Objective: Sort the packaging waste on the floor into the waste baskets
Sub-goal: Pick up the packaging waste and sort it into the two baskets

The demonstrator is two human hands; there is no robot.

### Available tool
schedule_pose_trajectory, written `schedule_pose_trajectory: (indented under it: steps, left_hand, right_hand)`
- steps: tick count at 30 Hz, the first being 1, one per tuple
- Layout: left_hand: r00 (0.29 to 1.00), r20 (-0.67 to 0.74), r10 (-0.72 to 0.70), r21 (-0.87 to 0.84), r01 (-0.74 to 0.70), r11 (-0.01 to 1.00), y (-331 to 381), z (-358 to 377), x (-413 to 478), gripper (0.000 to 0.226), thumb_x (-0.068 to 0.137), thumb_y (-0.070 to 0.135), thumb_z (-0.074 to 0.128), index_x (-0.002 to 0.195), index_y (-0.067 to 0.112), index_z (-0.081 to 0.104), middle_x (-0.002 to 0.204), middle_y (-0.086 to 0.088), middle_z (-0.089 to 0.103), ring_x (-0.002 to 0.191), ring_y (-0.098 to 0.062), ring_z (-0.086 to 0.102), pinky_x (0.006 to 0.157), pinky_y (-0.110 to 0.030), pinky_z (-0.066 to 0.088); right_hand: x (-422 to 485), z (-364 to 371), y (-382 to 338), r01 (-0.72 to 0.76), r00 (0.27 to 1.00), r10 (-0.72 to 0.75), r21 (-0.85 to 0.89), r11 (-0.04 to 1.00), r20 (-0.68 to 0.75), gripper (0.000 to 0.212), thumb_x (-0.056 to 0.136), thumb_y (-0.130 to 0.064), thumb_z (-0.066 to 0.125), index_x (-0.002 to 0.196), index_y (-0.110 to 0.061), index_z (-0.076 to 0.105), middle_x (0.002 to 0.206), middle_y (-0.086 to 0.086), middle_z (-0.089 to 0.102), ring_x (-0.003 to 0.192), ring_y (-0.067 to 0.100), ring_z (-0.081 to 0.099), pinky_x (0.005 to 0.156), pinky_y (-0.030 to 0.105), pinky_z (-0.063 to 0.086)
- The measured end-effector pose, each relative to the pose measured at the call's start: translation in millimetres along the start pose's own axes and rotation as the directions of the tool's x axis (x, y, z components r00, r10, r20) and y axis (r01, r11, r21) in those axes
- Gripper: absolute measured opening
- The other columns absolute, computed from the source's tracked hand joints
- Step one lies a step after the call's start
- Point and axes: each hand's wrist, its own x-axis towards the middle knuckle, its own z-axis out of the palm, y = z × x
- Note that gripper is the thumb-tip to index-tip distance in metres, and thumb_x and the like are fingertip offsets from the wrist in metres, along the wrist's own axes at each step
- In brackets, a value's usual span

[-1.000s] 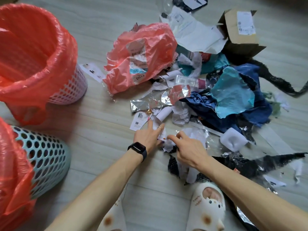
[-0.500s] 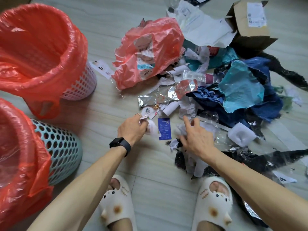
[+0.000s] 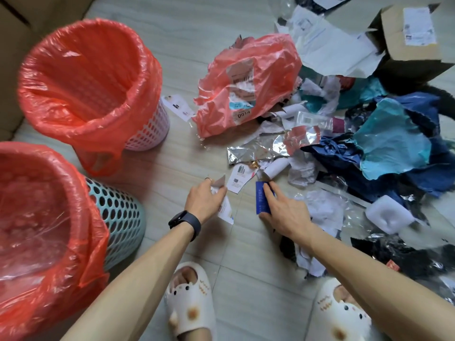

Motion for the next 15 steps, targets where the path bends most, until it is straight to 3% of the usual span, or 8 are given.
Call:
schedule_pose_trajectory:
  steps: [5, 8, 10, 13, 15]
  left_hand:
    - [1.0, 0.0, -0.029, -0.025, 0.029, 0.999, -1, 1, 2, 0.034, 0.086, 0.05, 0.057, 0.087, 0.016, 0.054, 0.089, -0.008, 0.067, 0.09, -0.034, 0.059, 0.073, -0.037, 0.047]
    - [1.0, 0.0, -0.026, -0.02, 0.027, 0.999, 0, -2, 0, 0.036, 0.086, 0.051, 0.056, 0.091, 0.016, 0.057, 0.092, -0.008, 0.067, 0.091, -0.034, 0.059, 0.076, -0.037, 0.049]
    - [1.0, -0.005, -0.027, -0.024, 0.027, 0.999, 1, -5, -2, 0.037, 0.085, 0.052, 0.056, 0.094, 0.016, 0.058, 0.094, -0.007, 0.068, 0.092, -0.033, 0.059, 0.079, -0.038, 0.051]
    - [0.999, -0.019, -0.031, -0.026, 0.031, 0.999, 0, -10, -3, 0.035, 0.086, 0.051, 0.056, 0.091, 0.016, 0.057, 0.09, -0.006, 0.067, 0.09, -0.032, 0.059, 0.075, -0.037, 0.049]
    - [0.999, -0.028, -0.031, -0.019, 0.03, 0.999, 2, -12, -4, 0.035, 0.087, 0.05, 0.056, 0.093, 0.015, 0.057, 0.091, -0.006, 0.067, 0.091, -0.033, 0.059, 0.073, -0.036, 0.047]
  right_hand:
    - [6, -10, -6, 0.051, 0.999, -0.051, -0.076, 0.996, 0.006, 0.081, 0.091, -0.054, 0.056, 0.152, -0.014, 0.02, 0.156, 0.006, 0.028, 0.091, 0.034, 0.067, 0.058, 0.035, 0.044]
    - [3, -5, -8, 0.142, 0.989, -0.129, -0.234, 0.962, 0.069, 0.073, 0.101, -0.051, 0.038, 0.154, -0.006, 0.018, 0.159, 0.026, 0.017, 0.083, 0.037, 0.067, 0.057, 0.034, 0.037]
    - [1, 2, -8, 0.147, 0.989, -0.138, -0.258, 0.955, 0.052, 0.071, 0.101, -0.05, 0.037, 0.153, -0.003, 0.023, 0.156, 0.033, 0.021, 0.071, 0.036, 0.067, 0.052, 0.032, 0.033]
    - [3, 8, -10, 0.137, 0.988, -0.149, -0.251, 0.958, -0.031, 0.063, 0.084, -0.044, 0.07, 0.129, 0.0, 0.061, 0.129, 0.035, 0.057, 0.035, 0.033, 0.053, 0.04, 0.024, 0.023]
    - [4, 11, -9, 0.174, 0.975, -0.2, -0.222, 0.96, -0.102, 0.055, 0.076, -0.037, 0.079, 0.114, 0.0, 0.07, 0.112, 0.033, 0.066, 0.026, 0.031, 0.044, 0.038, 0.022, 0.023]
